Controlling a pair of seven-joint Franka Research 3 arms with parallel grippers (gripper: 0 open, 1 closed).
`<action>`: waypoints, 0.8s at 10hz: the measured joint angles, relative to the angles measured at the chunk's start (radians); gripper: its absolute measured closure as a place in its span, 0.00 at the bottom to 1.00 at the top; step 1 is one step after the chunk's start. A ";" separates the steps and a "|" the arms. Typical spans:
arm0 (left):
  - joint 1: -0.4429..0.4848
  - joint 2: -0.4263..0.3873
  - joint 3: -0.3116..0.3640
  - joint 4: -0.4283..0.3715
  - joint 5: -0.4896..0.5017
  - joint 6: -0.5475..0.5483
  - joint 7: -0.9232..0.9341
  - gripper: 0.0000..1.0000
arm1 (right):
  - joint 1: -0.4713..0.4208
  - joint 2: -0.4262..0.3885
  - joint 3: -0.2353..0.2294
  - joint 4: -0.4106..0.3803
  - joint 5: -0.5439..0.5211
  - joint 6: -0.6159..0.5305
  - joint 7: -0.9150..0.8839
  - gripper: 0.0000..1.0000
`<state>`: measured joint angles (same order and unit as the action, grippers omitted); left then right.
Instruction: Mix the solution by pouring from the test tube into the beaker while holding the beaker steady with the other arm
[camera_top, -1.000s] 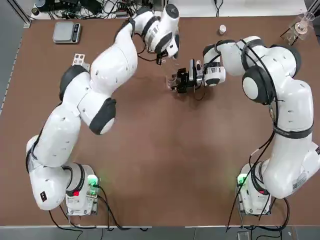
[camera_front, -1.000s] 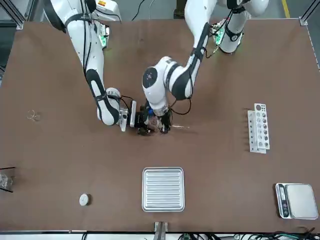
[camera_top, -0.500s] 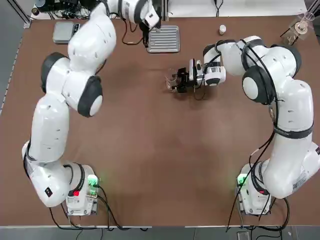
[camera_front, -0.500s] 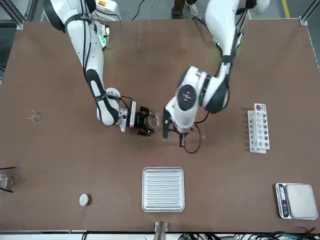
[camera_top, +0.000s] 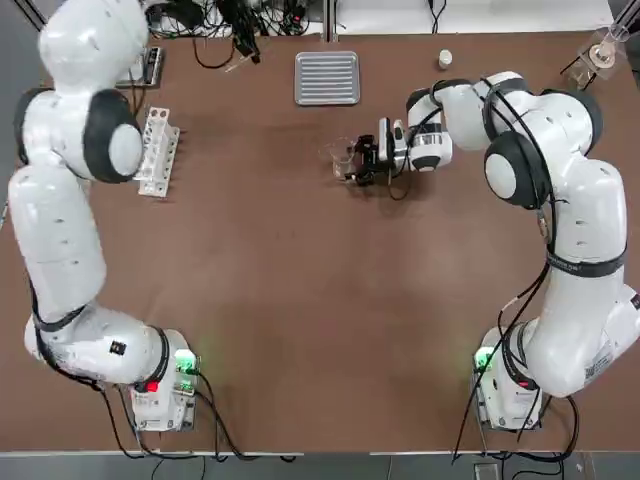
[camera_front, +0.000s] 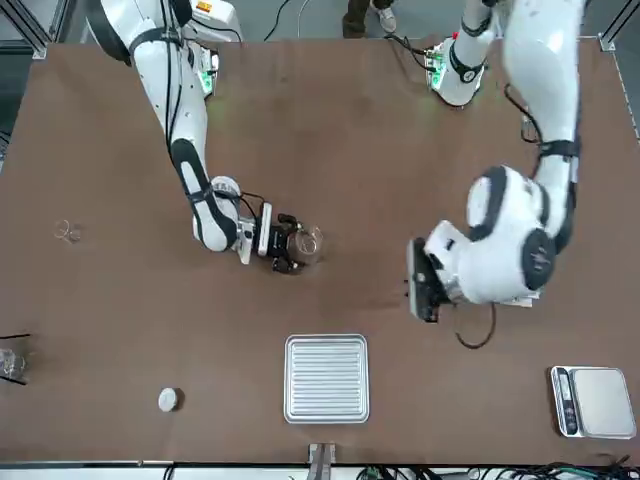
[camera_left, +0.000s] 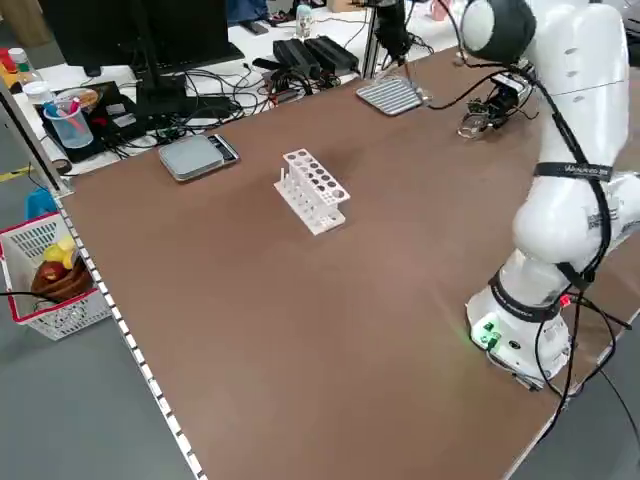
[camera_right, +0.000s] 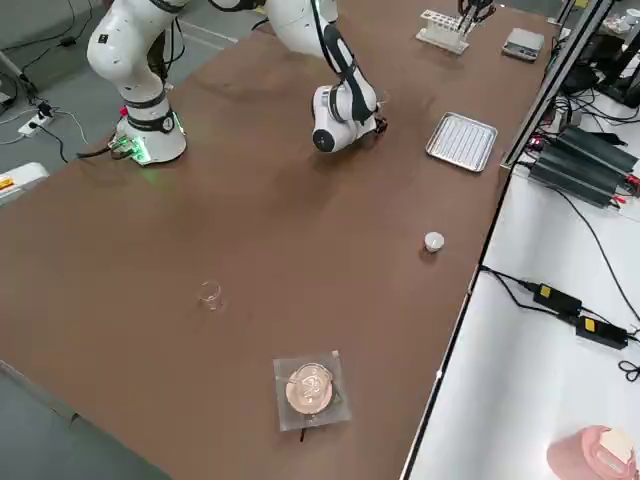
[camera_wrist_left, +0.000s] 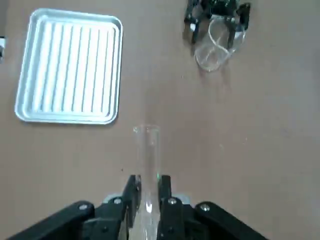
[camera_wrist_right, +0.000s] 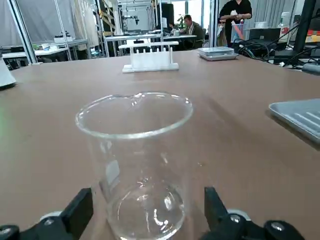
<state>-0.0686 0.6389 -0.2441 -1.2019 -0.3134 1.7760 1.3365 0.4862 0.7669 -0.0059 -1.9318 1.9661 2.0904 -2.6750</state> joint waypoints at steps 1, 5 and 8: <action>0.140 0.000 -0.111 -0.002 0.000 -0.027 0.030 0.78 | 0.000 0.000 0.000 0.000 0.000 0.000 0.000 0.00; 0.541 0.032 -0.445 -0.026 -0.050 -0.184 0.109 0.78 | -0.005 0.000 -0.002 0.001 0.000 0.000 0.000 0.00; 0.809 0.052 -0.595 -0.166 -0.189 -0.257 0.283 0.78 | -0.022 -0.007 -0.005 0.005 0.000 0.000 0.000 0.00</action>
<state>0.7404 0.6914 -0.8388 -1.3681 -0.5024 1.5193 1.6195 0.4639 0.7595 -0.0113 -1.9263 1.9657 2.0900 -2.6750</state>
